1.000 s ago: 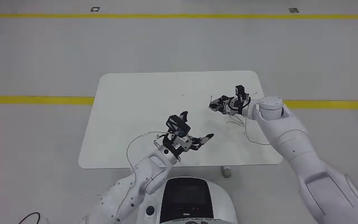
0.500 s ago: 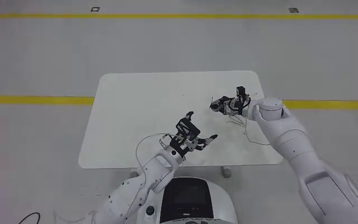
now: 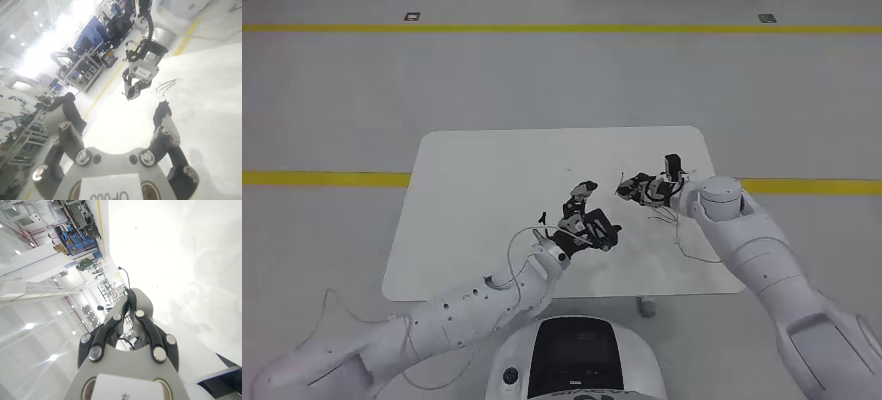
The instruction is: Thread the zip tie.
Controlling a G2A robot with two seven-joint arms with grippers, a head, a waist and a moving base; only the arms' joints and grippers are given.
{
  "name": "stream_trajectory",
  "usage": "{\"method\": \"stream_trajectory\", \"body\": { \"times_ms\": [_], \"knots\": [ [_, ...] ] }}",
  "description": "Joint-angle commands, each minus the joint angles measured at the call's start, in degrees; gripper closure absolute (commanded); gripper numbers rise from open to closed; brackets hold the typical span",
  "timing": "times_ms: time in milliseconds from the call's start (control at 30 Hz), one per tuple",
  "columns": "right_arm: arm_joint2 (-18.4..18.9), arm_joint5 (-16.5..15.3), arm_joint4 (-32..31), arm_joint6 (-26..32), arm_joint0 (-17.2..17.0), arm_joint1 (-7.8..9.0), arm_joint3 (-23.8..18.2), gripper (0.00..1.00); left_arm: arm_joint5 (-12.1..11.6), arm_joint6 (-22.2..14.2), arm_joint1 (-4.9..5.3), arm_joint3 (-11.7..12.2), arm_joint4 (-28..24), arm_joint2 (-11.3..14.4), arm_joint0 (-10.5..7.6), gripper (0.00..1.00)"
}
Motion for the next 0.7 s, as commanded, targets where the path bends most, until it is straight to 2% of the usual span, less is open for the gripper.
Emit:
{"method": "stream_trajectory", "body": {
  "times_ms": [0,133,233,333,400,433,567,667],
  "knots": [
    [0.01,0.00,-0.01,0.03,0.00,-0.01,0.01,1.00,-0.02,0.32,-0.03,-0.02,0.00,-0.24,1.11,0.00],
    [0.02,-0.25,-0.61,-1.48,-0.54,-0.04,-0.52,1.00,-0.16,0.60,0.01,0.45,0.00,-0.18,0.77,0.00],
    [0.09,0.00,-1.77,-2.83,-1.31,-0.04,-2.41,1.00,-0.02,0.53,0.36,1.49,0.00,1.75,-1.78,0.00],
    [0.10,0.00,-3.15,-3.03,-1.76,0.06,-3.84,1.00,-0.02,-1.47,0.91,2.58,0.00,5.04,-6.13,0.00],
    [0.10,0.00,-4.08,-3.18,-2.11,0.13,-4.99,1.00,-0.02,-3.64,1.19,2.87,0.00,8.54,-9.58,0.00],
    [0.18,0.00,-4.33,-3.23,-2.30,0.17,-5.41,1.00,-0.02,-4.39,1.24,2.68,0.00,8.87,-10.36,0.00],
    [0.76,0.00,-4.97,-3.37,-3.17,0.43,-7.19,1.00,-0.02,-6.14,1.29,3.28,0.00,8.87,-11.22,0.00],
    [1.28,0.00,-5.15,-2.45,-3.73,0.70,-8.80,1.00,-0.50,-6.11,1.17,3.49,0.00,8.87,-11.32,0.00]
  ]
}}
